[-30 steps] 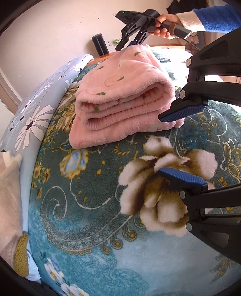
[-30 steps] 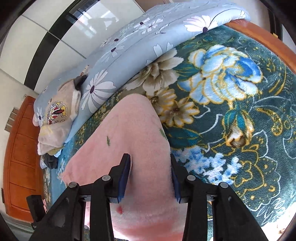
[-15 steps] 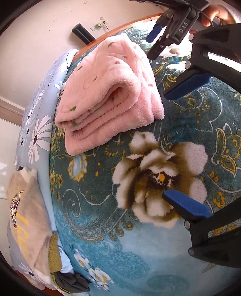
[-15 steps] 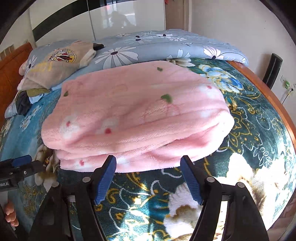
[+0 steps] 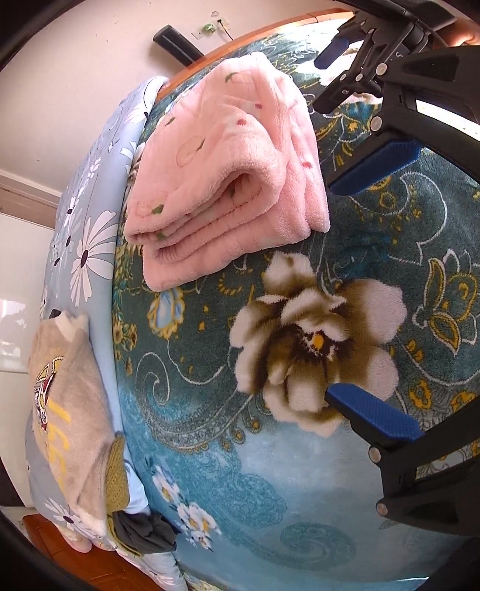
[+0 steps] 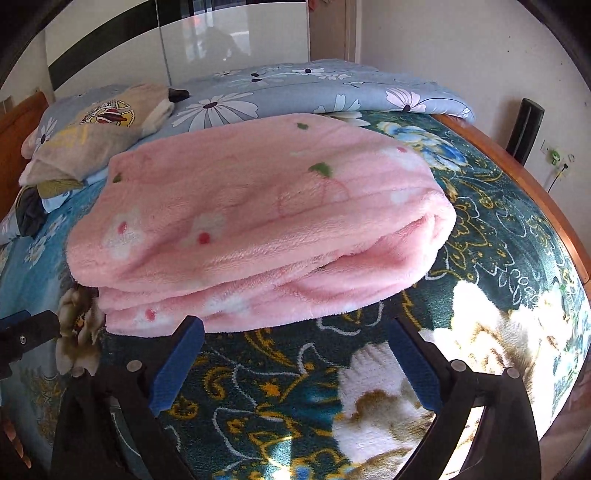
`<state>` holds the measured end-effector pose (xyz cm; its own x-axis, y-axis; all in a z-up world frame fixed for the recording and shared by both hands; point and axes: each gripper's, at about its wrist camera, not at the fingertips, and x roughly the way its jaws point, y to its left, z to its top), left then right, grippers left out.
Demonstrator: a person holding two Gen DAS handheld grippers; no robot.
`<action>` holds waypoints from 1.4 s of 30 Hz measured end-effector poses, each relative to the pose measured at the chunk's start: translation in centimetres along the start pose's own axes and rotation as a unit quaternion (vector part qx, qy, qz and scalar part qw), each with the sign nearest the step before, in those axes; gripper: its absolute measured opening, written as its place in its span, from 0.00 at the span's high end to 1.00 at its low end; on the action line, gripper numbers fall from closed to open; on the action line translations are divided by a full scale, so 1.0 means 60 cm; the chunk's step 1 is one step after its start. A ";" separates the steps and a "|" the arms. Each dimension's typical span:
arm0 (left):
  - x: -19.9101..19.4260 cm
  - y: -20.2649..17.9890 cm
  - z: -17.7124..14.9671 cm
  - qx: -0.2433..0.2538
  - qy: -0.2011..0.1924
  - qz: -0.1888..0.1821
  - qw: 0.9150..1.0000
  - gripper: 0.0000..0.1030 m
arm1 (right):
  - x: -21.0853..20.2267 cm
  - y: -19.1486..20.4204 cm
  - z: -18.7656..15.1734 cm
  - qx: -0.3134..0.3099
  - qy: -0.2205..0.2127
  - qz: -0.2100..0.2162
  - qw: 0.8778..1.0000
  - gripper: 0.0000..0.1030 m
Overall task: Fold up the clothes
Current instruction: 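Release the folded pants and withdraw both grippers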
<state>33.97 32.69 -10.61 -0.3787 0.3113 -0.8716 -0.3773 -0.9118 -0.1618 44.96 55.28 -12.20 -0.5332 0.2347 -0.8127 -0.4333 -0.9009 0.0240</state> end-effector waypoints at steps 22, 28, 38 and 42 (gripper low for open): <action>0.005 -0.025 -0.064 0.106 -0.022 0.030 0.994 0.00 | -0.032 0.021 -0.070 0.005 0.029 0.002 1.000 0.03; 0.004 -0.033 -0.073 0.143 -0.027 0.023 0.989 0.00 | -0.037 0.026 -0.076 0.004 0.042 -0.020 0.999 0.03; 0.004 -0.010 -0.068 0.128 -0.025 0.019 0.991 0.00 | -0.041 0.039 -0.074 -0.008 0.053 -0.065 0.996 0.03; 0.006 -0.008 -0.070 0.131 -0.021 0.018 0.991 0.00 | -0.041 0.047 -0.078 -0.010 0.058 -0.068 0.996 0.03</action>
<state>37.56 32.09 -12.82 -0.4283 0.2955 -0.8539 -0.5669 -0.8238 -0.0008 48.43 50.46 -12.86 -0.3823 0.3119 -0.8698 -0.4797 -0.8715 -0.1017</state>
